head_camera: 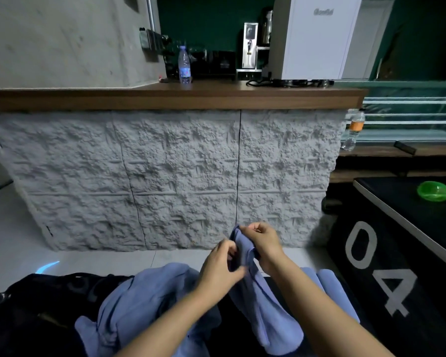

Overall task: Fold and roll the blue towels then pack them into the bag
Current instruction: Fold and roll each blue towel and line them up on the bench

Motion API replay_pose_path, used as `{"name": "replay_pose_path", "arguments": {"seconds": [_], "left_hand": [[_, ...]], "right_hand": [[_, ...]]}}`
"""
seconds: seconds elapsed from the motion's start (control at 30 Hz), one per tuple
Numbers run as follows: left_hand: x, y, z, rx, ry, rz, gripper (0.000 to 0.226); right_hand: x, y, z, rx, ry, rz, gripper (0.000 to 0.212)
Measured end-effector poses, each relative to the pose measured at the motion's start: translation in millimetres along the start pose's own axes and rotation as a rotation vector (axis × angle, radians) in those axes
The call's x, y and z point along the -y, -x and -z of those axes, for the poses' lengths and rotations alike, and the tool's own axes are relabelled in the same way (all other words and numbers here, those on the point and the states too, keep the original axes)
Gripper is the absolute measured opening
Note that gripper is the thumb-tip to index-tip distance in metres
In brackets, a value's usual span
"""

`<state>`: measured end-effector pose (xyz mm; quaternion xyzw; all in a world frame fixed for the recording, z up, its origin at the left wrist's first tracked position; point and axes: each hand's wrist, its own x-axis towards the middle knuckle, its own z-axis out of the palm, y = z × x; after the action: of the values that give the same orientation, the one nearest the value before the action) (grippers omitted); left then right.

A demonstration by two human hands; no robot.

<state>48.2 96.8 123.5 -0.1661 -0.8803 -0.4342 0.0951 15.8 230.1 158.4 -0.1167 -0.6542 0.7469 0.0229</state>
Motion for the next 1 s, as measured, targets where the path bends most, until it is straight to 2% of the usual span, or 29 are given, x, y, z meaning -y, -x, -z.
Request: {"name": "replay_pose_path", "arguments": {"seconds": [0.07, 0.13, 0.23, 0.3, 0.4, 0.43, 0.53, 0.63, 0.73, 0.83, 0.9, 1.0], "left_hand": [[-4.8, -5.6, -0.6, -0.065, 0.15, 0.079, 0.014], [-9.4, -12.8, 2.4, -0.064, 0.344, 0.193, 0.016], [-15.1, -27.0, 14.8, -0.056, 0.538, 0.328, 0.018], [-20.4, -33.5, 26.9, -0.063, 0.544, 0.304, 0.018], [-33.5, -40.6, 48.4, -0.062, 0.527, 0.214, 0.016], [-36.2, -42.9, 55.7, -0.057, 0.513, 0.171, 0.013], [-38.1, -49.7, 79.3, -0.072, 0.358, 0.043, 0.012], [-35.2, -55.4, 105.5, -0.173, 0.208, -0.009, 0.016], [-22.3, -61.4, 135.9, -0.315, 0.203, 0.046, 0.019], [1.7, -64.1, 162.8, -0.435, 0.23, 0.2, 0.025], [7.4, -62.3, 168.3, -0.396, 0.305, 0.273, 0.026], [-7.6, -56.1, 149.5, -0.178, 0.343, 0.299, 0.023]], "right_hand": [[0.8, 0.1, 0.3, -0.004, -0.058, -0.024, 0.027], [5.5, 3.1, 5.5, 0.028, -0.103, -0.036, 0.027], [16.8, 13.6, 11.6, 0.205, -0.1, 0.009, 0.027], [20.8, 21.1, 11.7, 0.309, 0.035, 0.095, 0.027], [17.2, 21.9, 6.6, 0.31, 0.304, 0.261, 0.015], [16.5, 22.8, 3.4, 0.31, 0.323, 0.282, 0.004], [15.9, 23.9, -4.3, 0.295, 0.309, 0.279, 0.014], [16.2, 24.8, -3.3, 0.324, 0.266, 0.262, 0.018], [15.3, 26.9, 12.0, 0.388, 0.221, 0.245, 0.022], [20.9, 30.0, 31.8, 0.392, 0.142, 0.251, 0.024], [30.2, 31.2, 36.3, 0.402, 0.127, 0.258, 0.02], [49.1, 34.0, 15.0, 0.422, 0.179, 0.328, 0.015]]}}
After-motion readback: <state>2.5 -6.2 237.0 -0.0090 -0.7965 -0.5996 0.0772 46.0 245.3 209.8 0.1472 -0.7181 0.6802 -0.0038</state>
